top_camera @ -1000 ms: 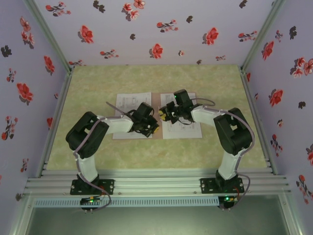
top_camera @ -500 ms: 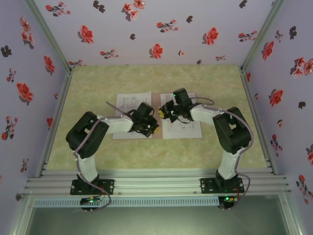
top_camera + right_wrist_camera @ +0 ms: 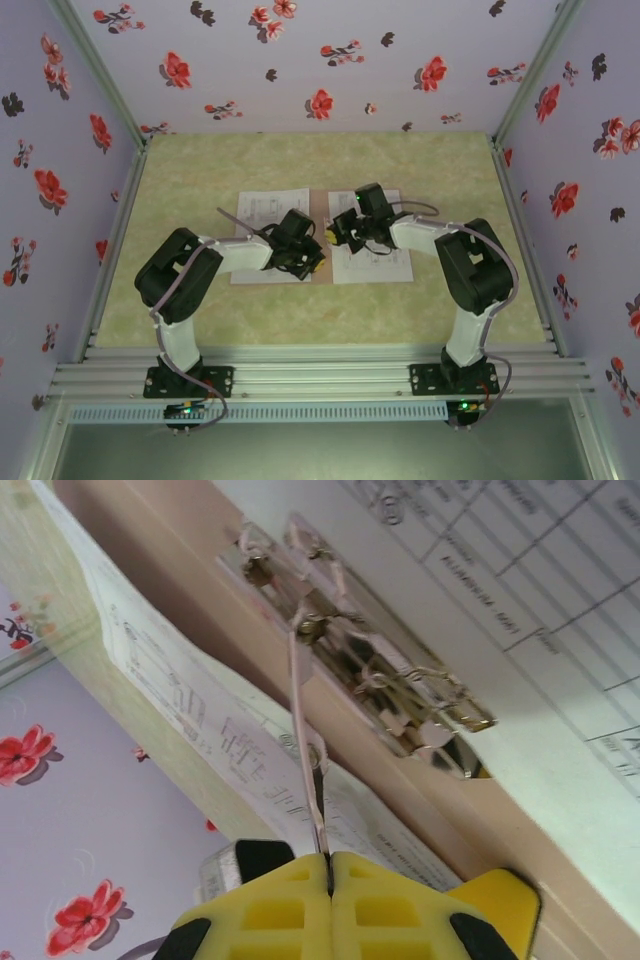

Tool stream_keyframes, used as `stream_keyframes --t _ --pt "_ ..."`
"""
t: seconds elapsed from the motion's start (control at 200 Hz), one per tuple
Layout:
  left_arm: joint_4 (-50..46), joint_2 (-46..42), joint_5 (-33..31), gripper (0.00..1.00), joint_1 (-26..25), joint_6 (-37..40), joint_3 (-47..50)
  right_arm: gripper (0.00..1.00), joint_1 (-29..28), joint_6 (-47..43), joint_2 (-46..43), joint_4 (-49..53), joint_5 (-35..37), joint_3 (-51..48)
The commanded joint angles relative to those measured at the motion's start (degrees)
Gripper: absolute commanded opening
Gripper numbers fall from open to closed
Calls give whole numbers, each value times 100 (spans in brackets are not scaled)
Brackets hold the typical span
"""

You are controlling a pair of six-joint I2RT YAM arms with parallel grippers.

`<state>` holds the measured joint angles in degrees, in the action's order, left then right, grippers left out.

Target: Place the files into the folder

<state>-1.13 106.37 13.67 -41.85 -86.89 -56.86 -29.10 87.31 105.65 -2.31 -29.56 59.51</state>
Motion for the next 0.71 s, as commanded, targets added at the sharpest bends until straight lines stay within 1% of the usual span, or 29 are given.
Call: stream_keyframes --t 0.0,0.235,0.7 --pt "-239 191 -110 0 -34 -21 57 0 137 -280 -77 382 67 -283" --pt "-226 183 -137 0 -34 -72 90 0 238 -525 -23 425 69 -548" --pt "-213 180 -163 0 -35 -91 105 0 245 -930 206 806 104 -431"
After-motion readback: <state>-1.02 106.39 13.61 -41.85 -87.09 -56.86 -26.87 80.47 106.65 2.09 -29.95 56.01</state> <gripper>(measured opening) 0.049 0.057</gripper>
